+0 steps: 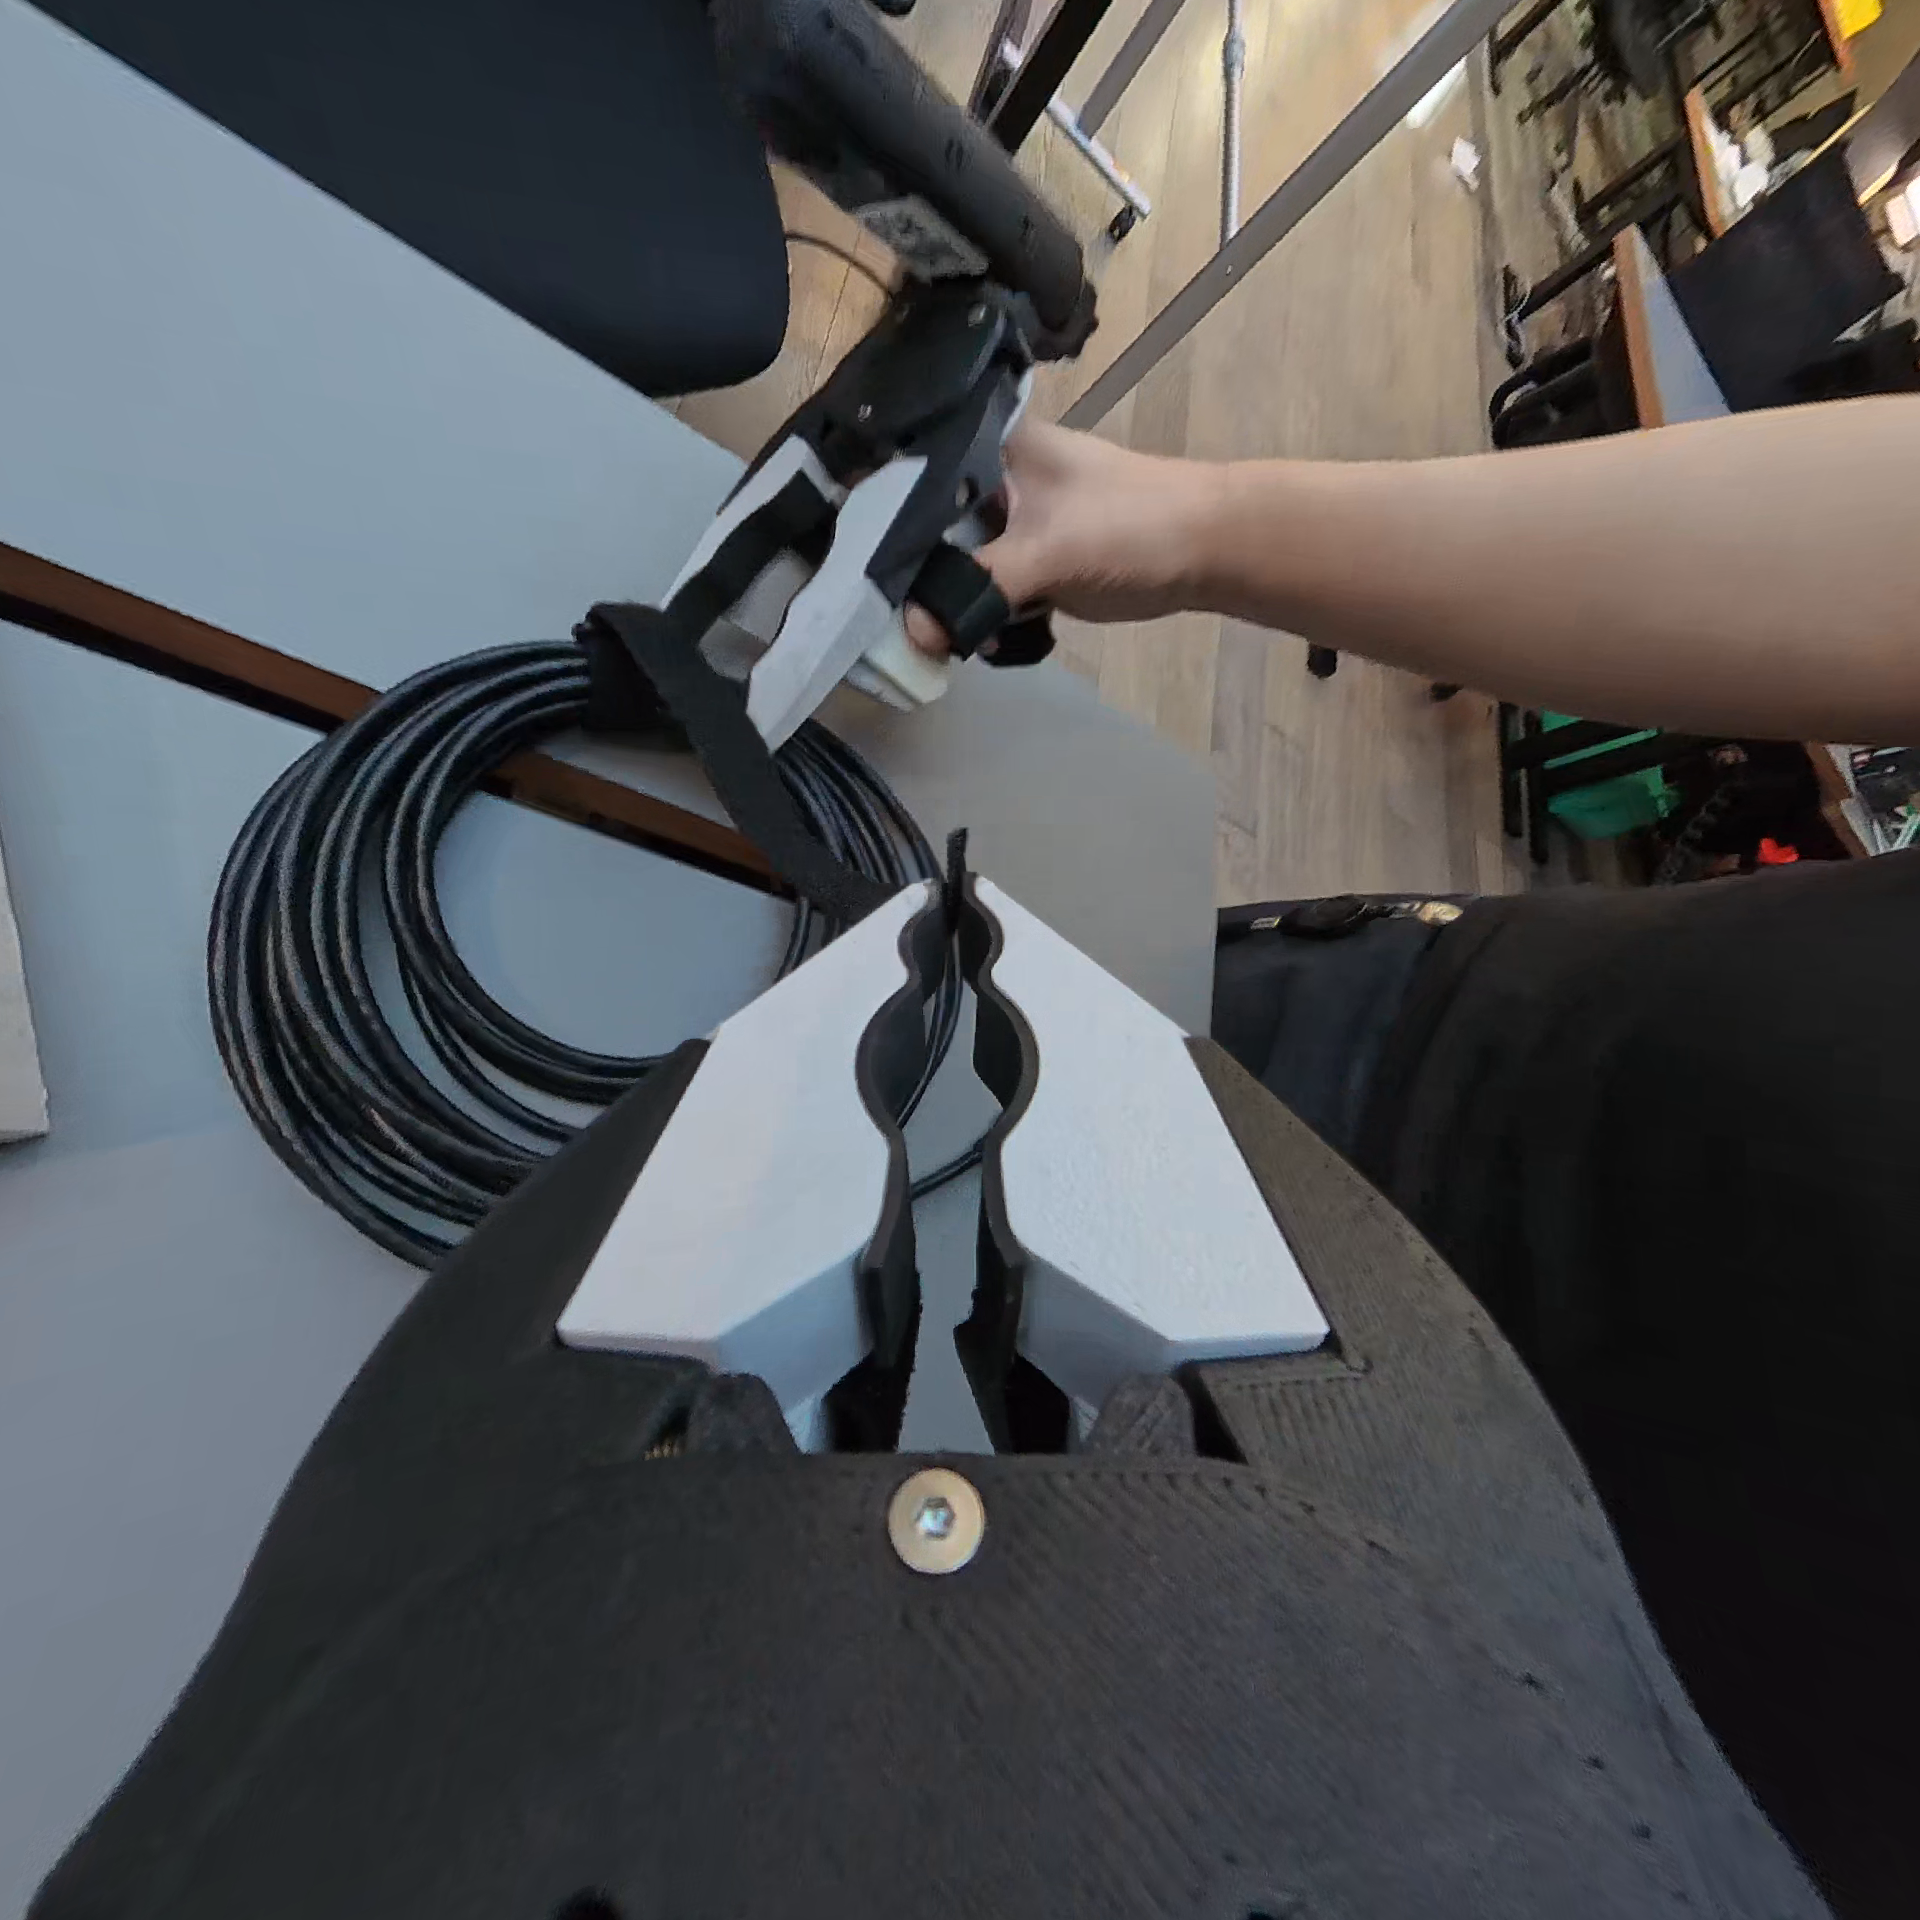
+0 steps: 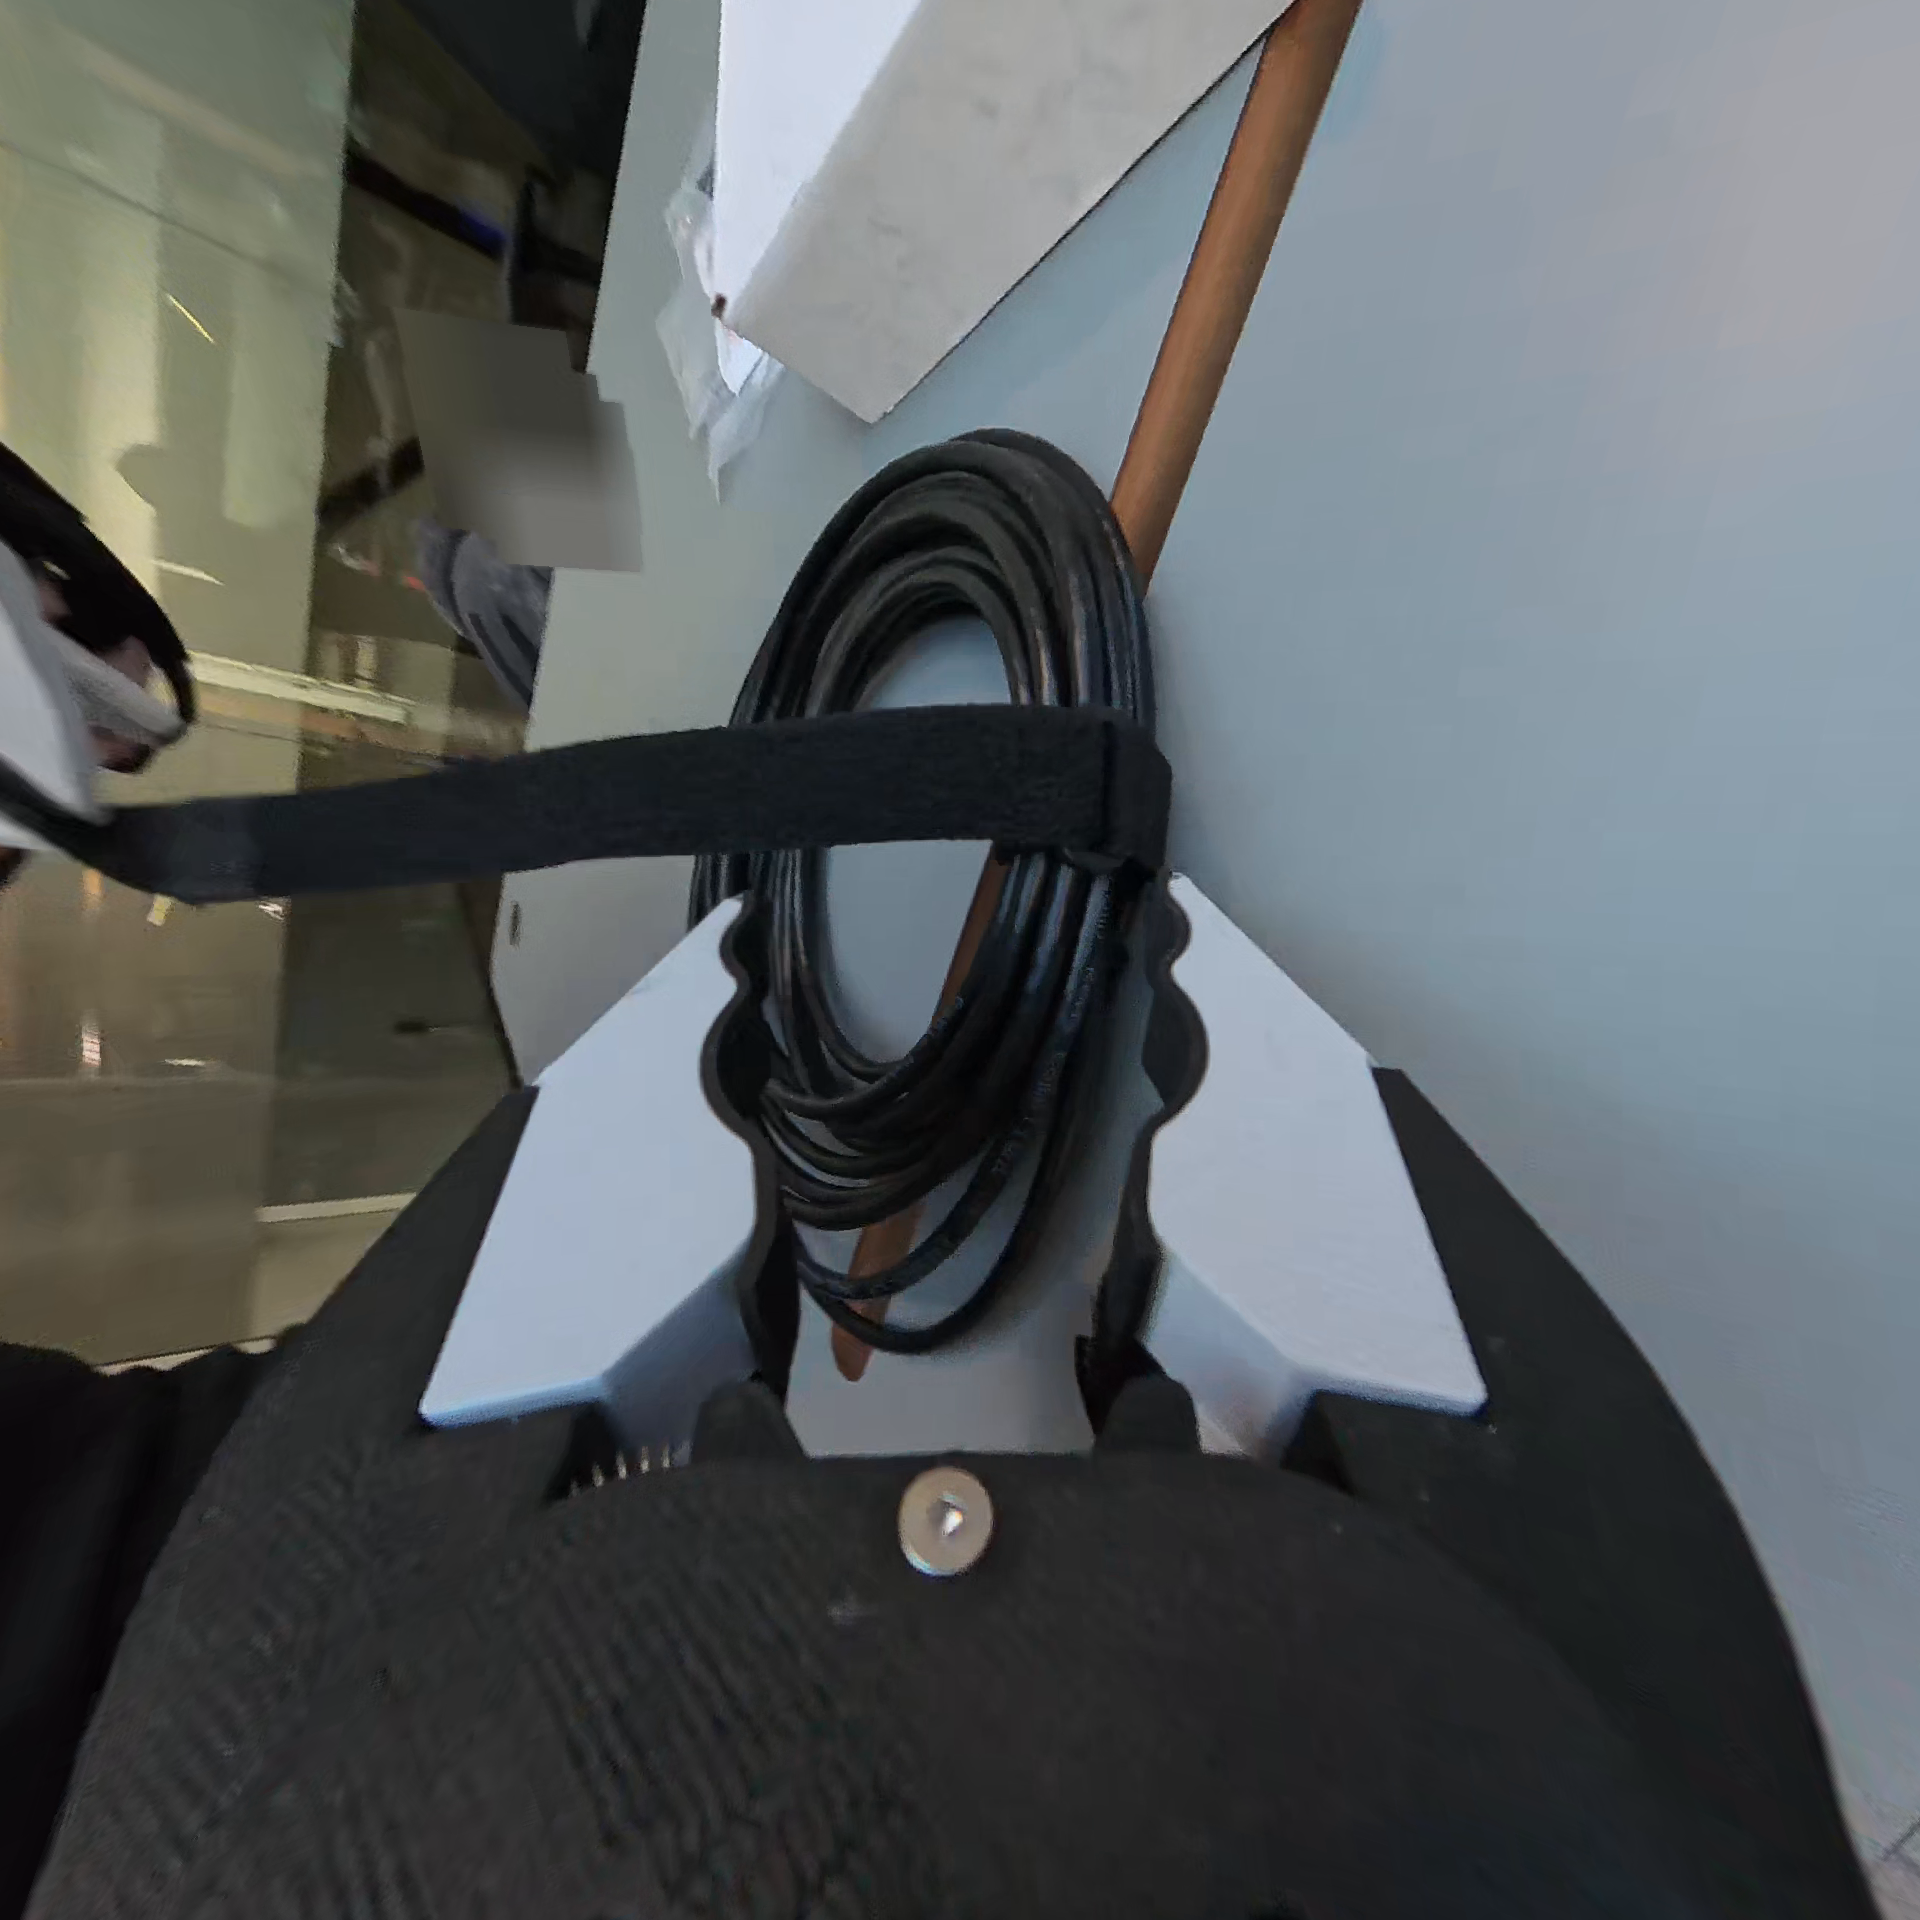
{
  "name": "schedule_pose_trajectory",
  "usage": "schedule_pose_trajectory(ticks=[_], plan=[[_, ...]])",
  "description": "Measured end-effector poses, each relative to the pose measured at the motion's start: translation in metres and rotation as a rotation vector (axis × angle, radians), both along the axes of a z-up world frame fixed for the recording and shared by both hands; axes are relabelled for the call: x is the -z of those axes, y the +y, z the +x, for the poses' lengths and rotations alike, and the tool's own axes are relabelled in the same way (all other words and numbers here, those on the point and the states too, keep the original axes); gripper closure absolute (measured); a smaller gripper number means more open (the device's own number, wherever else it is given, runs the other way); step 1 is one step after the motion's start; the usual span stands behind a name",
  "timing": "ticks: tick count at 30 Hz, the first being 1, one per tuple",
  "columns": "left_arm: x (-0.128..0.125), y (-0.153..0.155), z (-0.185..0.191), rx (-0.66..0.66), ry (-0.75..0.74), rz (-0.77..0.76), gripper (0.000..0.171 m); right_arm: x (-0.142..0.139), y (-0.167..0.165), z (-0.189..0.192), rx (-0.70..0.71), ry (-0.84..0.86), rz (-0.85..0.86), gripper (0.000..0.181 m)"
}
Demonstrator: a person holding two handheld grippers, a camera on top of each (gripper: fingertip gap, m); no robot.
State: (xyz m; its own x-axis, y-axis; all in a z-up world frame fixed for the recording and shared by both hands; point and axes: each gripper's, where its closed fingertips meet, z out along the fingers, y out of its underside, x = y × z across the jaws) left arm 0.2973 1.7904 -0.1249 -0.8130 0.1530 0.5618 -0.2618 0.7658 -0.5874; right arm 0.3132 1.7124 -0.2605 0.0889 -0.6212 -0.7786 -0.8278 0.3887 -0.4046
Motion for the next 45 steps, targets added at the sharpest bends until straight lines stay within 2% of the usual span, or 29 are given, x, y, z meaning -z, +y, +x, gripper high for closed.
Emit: schedule_pose_trajectory(ticks=[4,7,12,16,20,24,26,31,40,43,45], plan=[[0.042,0.023,0.001,0.023,-0.058,0.124,0.171,-0.007,-0.012,0.004,0.071,0.033,0.195,0.110],[0.066,0.035,-0.005,0.027,-0.024,0.182,0.171,-0.005,-0.029,0.015,0.150,0.065,0.229,0.112],[0.090,0.044,-0.013,0.014,0.014,0.217,0.171,0.012,-0.009,0.011,-0.024,0.221,0.109,0.140],[0.096,0.046,-0.014,-0.005,0.034,0.204,0.171,0.012,-0.005,0.015,-0.026,0.275,0.145,0.141],[0.100,0.047,-0.014,-0.014,0.048,0.190,0.171,0.005,0.000,0.018,-0.008,0.356,0.284,0.128],[0.105,0.051,-0.016,-0.013,0.058,0.181,0.171,0.015,-0.002,0.016,-0.070,0.367,0.133,0.146],[0.105,0.054,-0.017,-0.020,0.063,0.174,0.171,0.016,0.000,0.015,-0.103,0.352,0.073,0.147],[0.081,0.046,-0.016,-0.092,0.200,0.097,0.171,0.017,0.001,0.015,-0.110,0.300,0.022,0.149],[0.090,0.048,-0.010,-0.093,0.114,0.131,0.171,0.017,0.007,0.015,-0.126,0.310,0.023,0.149],[0.092,0.046,-0.011,-0.089,0.112,0.138,0.171,0.018,0.007,0.015,-0.160,0.301,-0.031,0.151],[0.090,0.045,-0.012,-0.089,0.129,0.147,0.160,0.018,0.006,0.015,-0.167,0.302,-0.070,0.152]])
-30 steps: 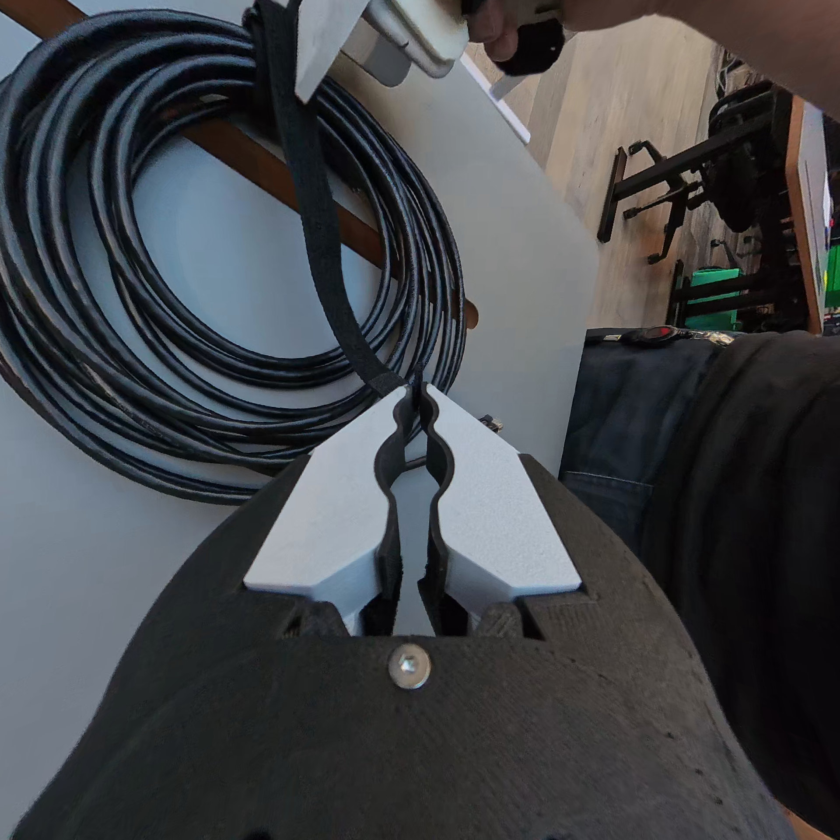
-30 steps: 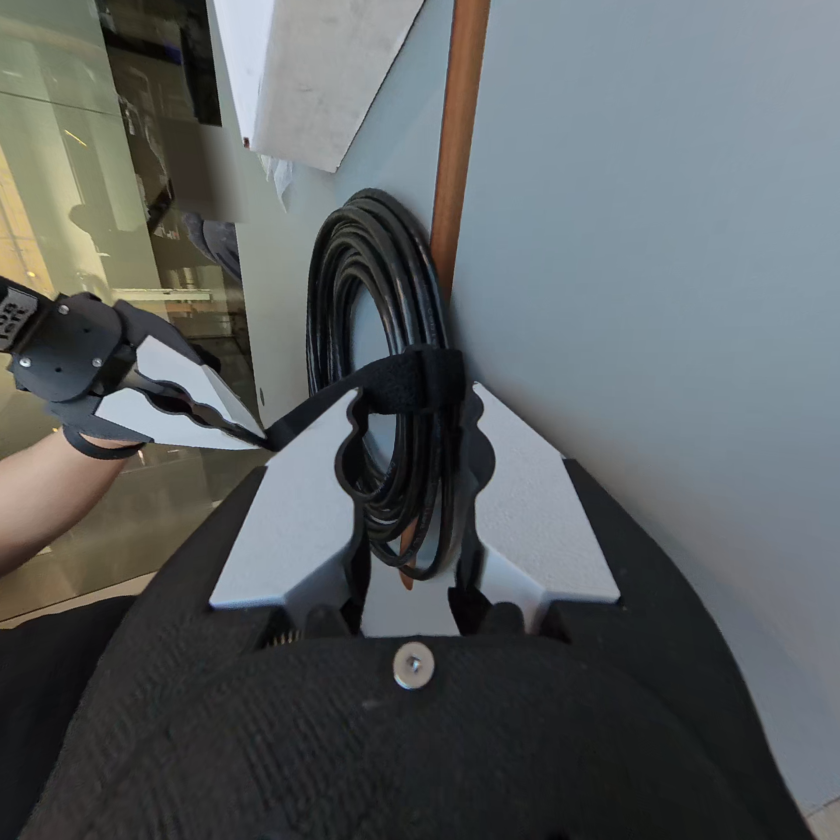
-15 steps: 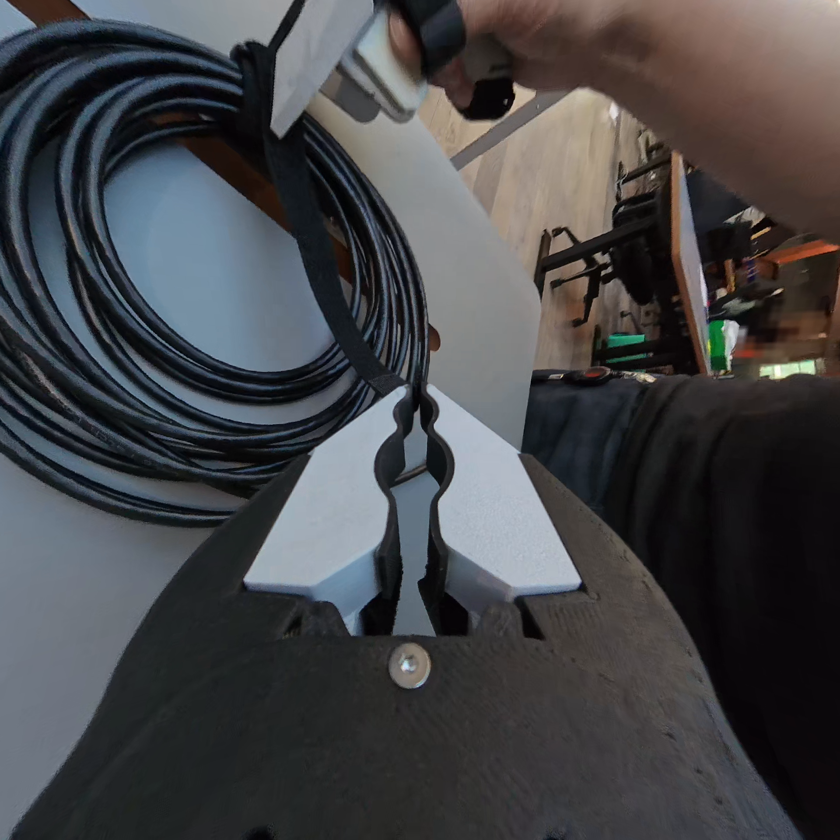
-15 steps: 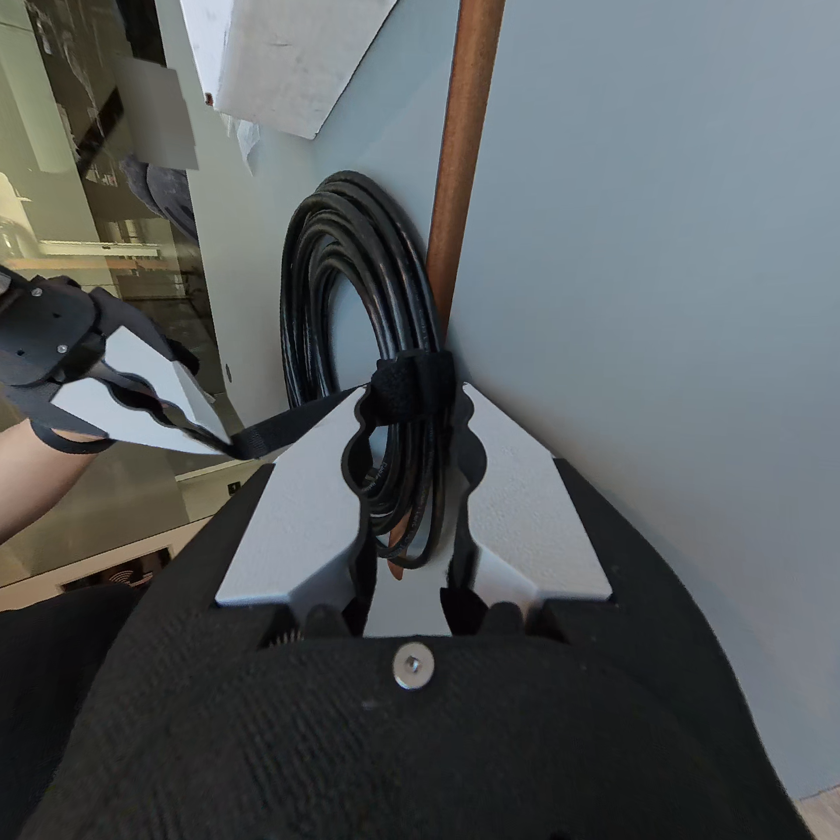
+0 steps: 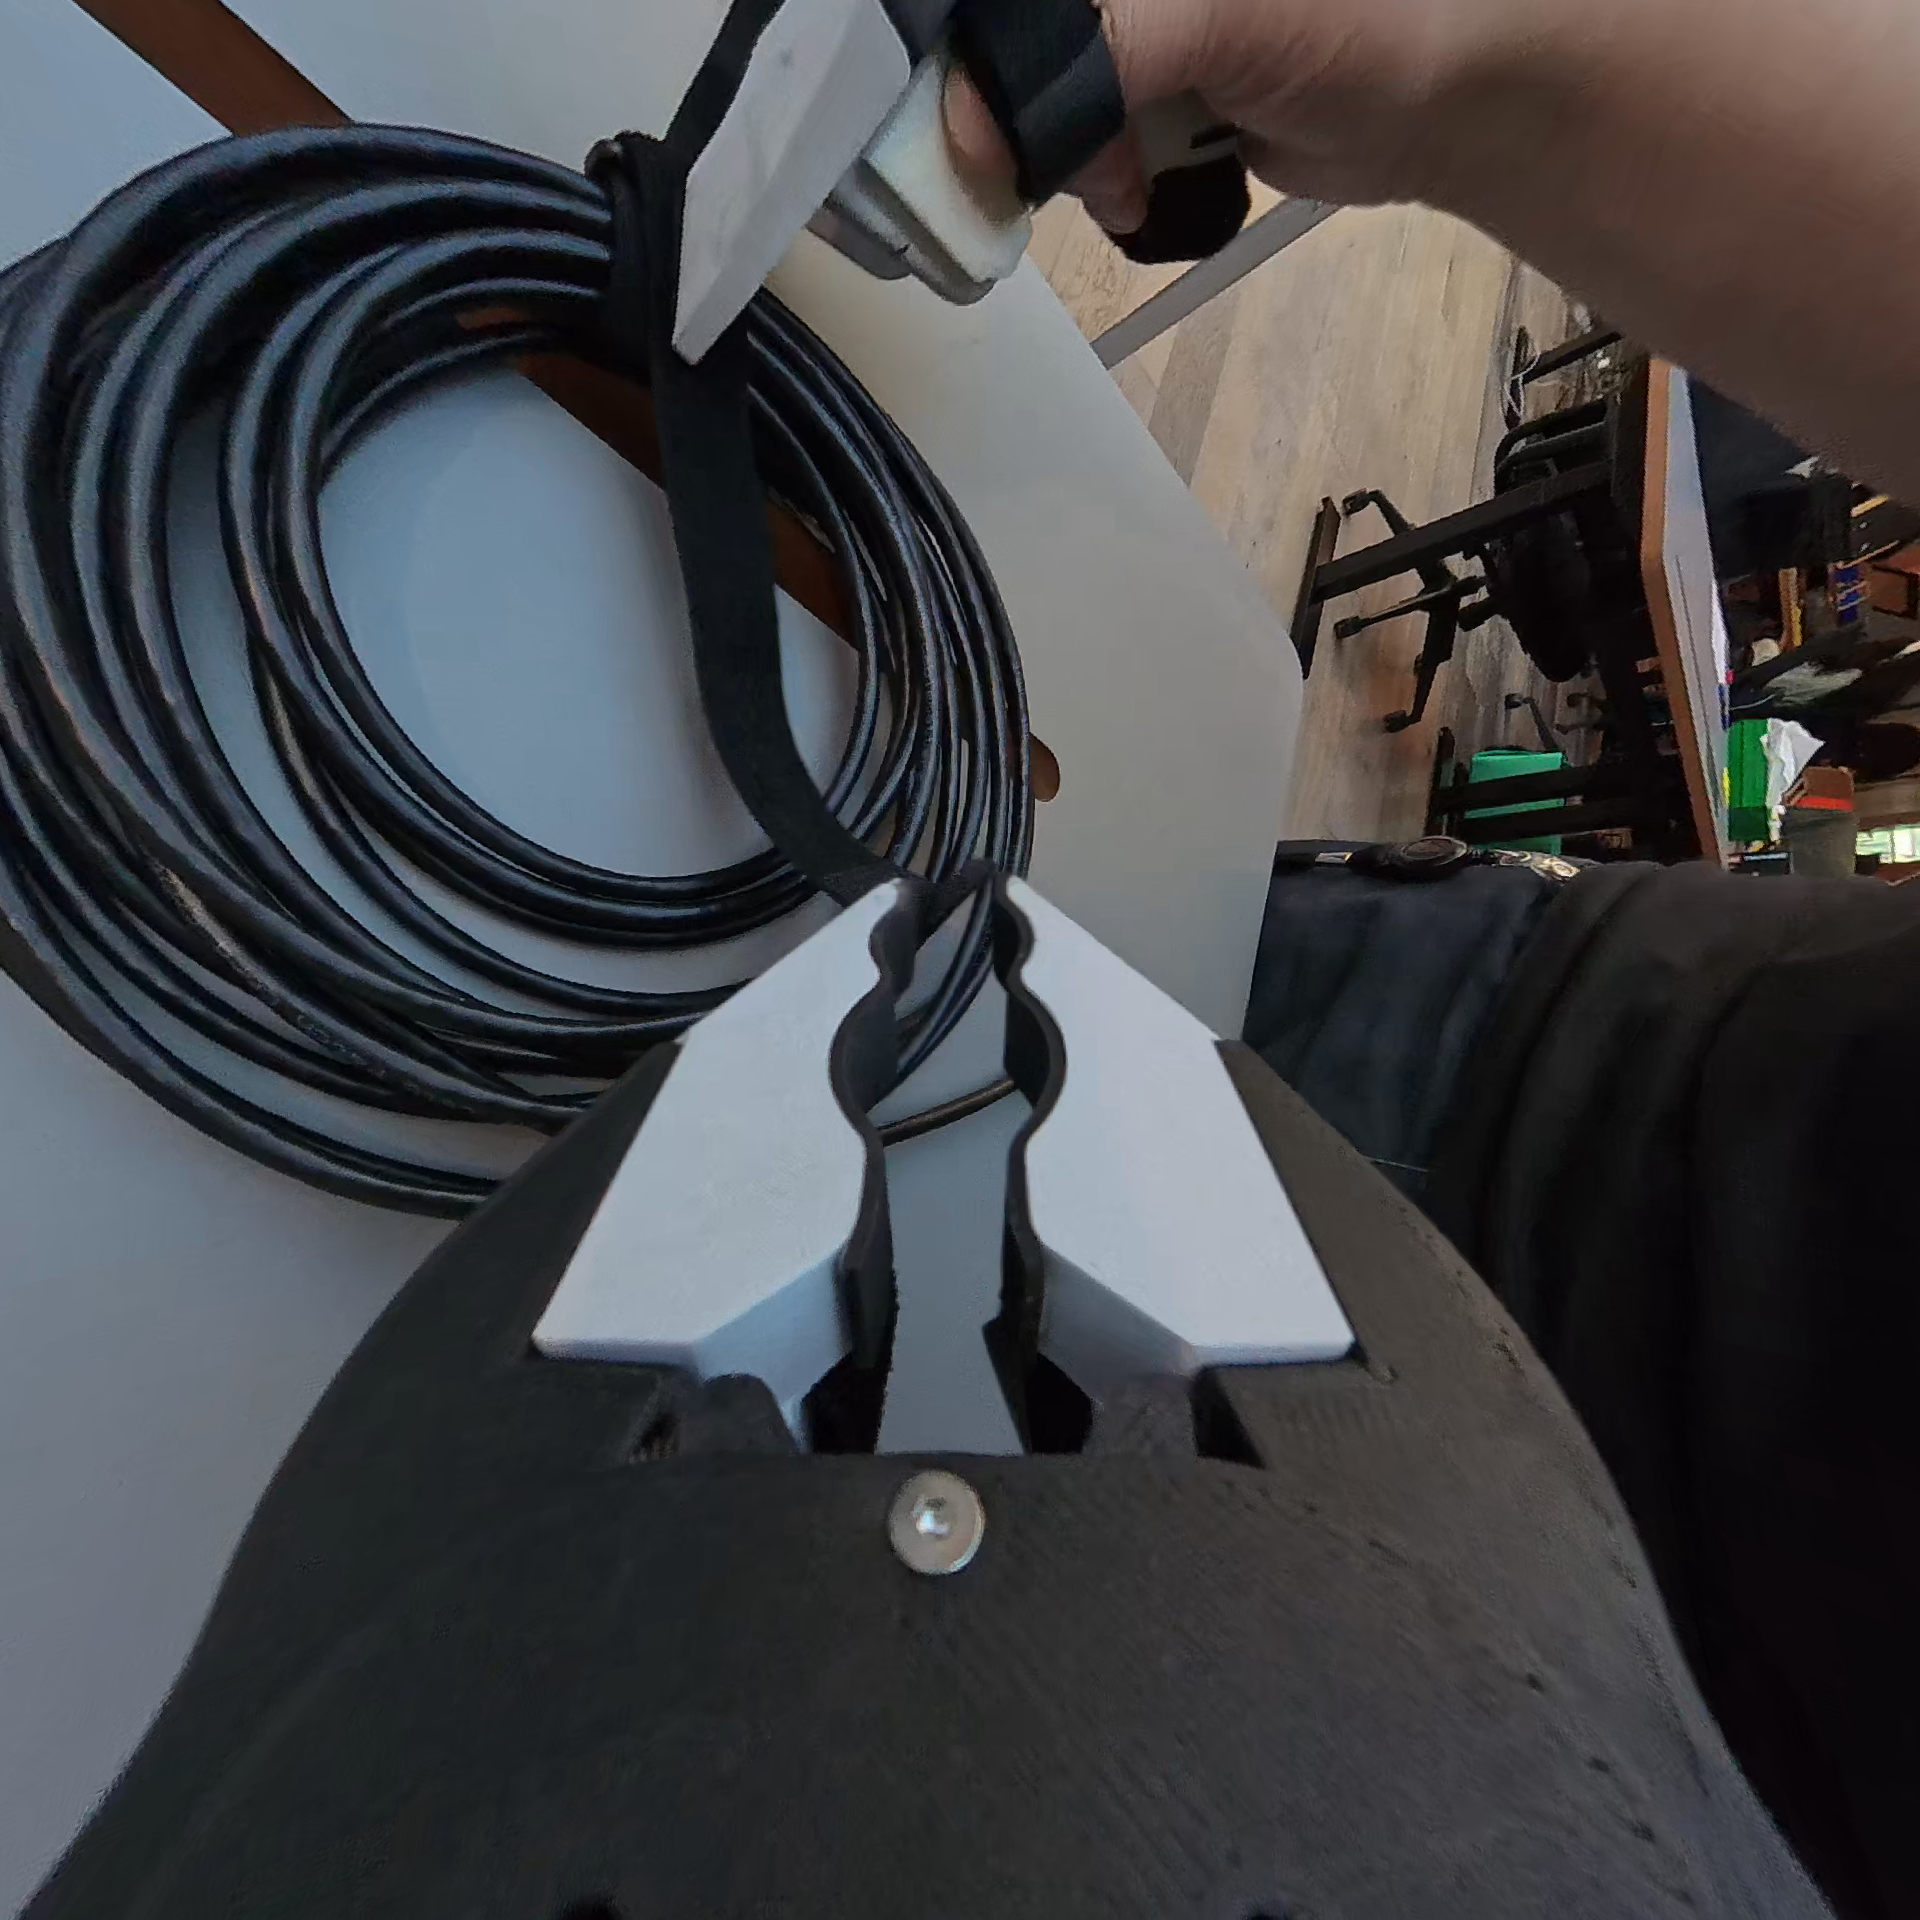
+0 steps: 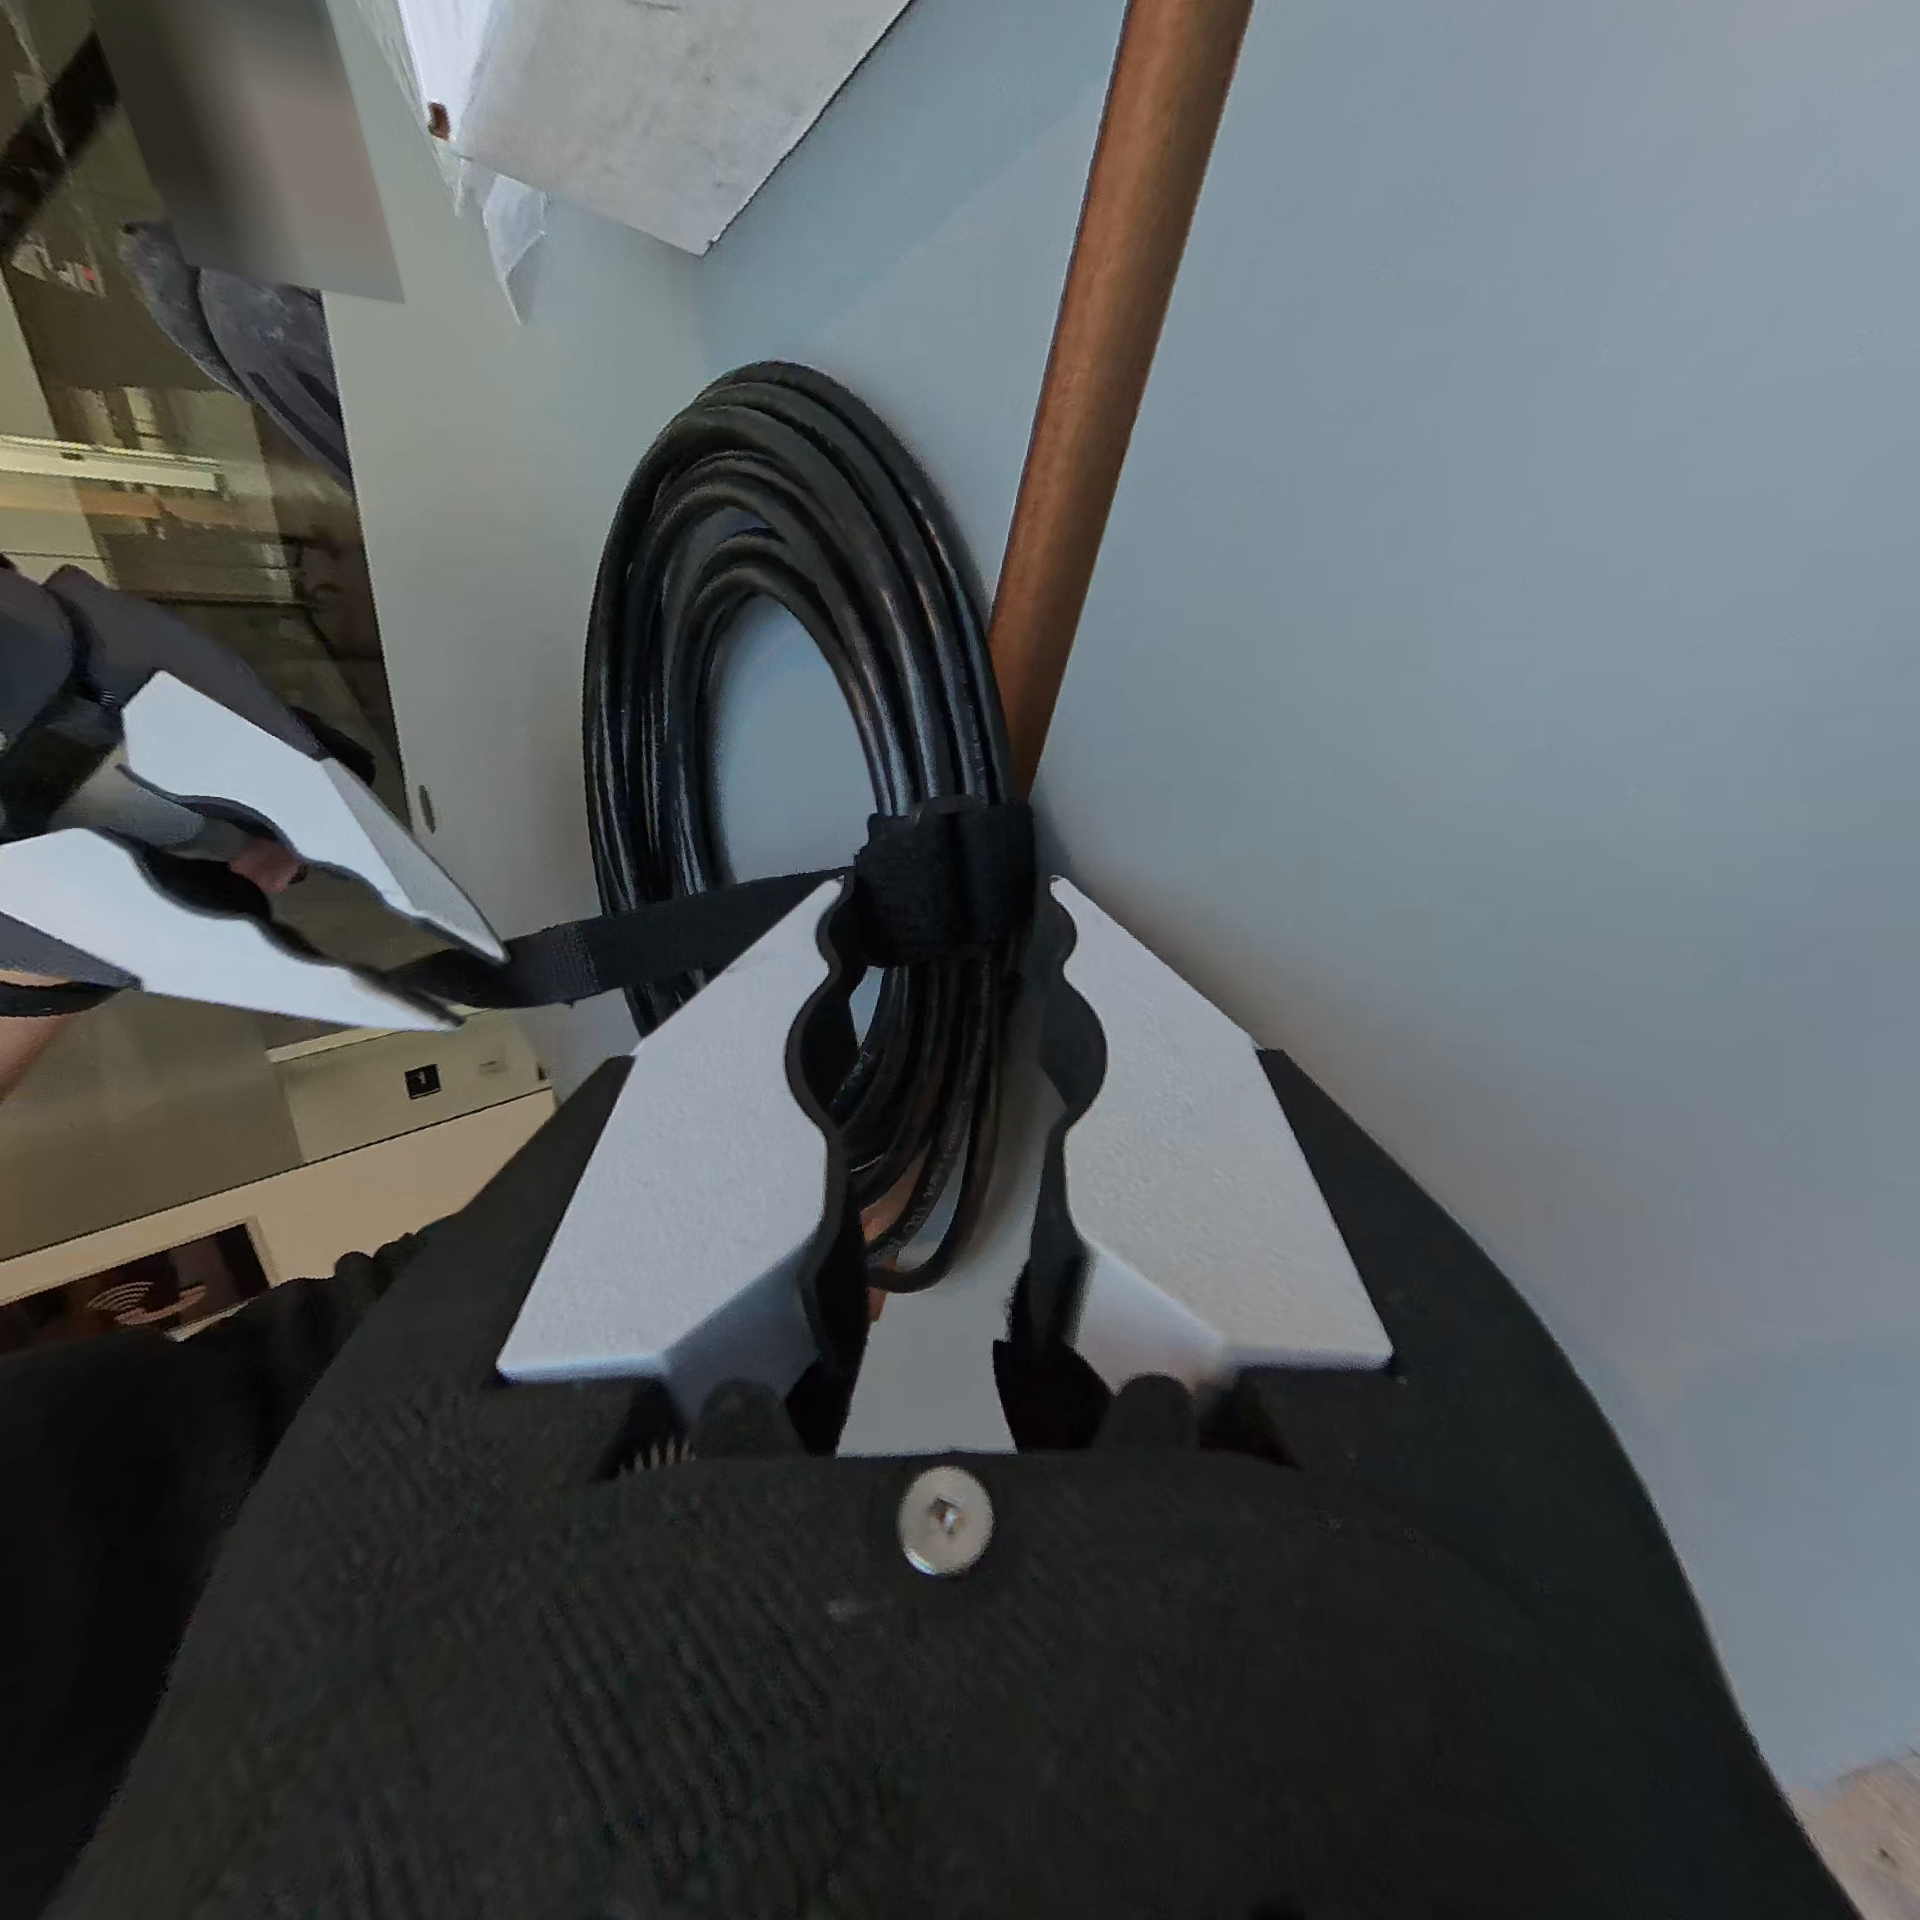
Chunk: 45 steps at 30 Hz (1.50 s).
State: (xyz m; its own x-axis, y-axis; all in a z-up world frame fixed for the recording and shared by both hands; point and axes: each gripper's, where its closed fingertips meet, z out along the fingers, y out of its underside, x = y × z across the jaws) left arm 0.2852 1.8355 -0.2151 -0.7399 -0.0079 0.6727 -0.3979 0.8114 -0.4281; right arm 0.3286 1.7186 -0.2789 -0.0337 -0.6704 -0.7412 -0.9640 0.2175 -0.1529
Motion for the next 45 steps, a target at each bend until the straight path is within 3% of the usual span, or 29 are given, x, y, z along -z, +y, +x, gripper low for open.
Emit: schedule_pose_trajectory(ticks=[2,8,15,19,23,24,27,31,36,40,43,45], plan=[[-0.007,0.000,0.003,-0.018,0.028,0.002,0.144,-0.001,-0.001,0.000,-0.010,-0.025,-0.043,0.153],[-0.048,-0.007,0.051,-0.110,-0.060,-0.107,0.132,-0.021,-0.002,0.003,-0.039,-0.195,-0.233,0.158],[-0.089,-0.072,0.099,-0.030,-0.139,-0.257,0.080,-0.064,0.009,-0.002,-0.118,-0.425,-0.443,0.158],[-0.074,-0.095,0.081,0.222,-0.120,-0.174,0.092,-0.085,0.016,-0.007,-0.151,-0.484,-0.521,0.158],[-0.047,-0.079,0.049,0.608,-0.163,0.014,0.115,-0.096,0.023,-0.008,-0.166,-0.513,-0.538,0.158],[-0.039,-0.075,0.047,0.665,-0.164,0.070,0.114,-0.098,0.024,-0.008,-0.168,-0.514,-0.539,0.158],[-0.021,-0.064,0.047,0.755,-0.145,0.232,0.139,-0.098,0.027,-0.008,-0.182,-0.515,-0.541,0.158],[-0.014,-0.062,0.045,0.772,-0.145,0.271,0.148,-0.090,0.024,-0.009,-0.136,-0.480,-0.527,0.157],[-0.011,-0.054,0.047,0.765,-0.210,0.219,0.152,-0.097,0.029,-0.009,0.000,-0.485,-0.336,0.151],[-0.008,-0.043,0.055,0.677,-0.169,0.216,0.153,-0.105,0.018,-0.013,0.084,-0.507,-0.303,0.130],[-0.008,-0.032,0.061,0.605,-0.152,0.203,0.152,-0.137,0.017,-0.022,0.195,-0.589,-0.188,0.127],[-0.009,-0.023,0.064,0.553,-0.140,0.192,0.152,-0.165,0.027,-0.033,0.329,-0.588,0.068,0.132]])
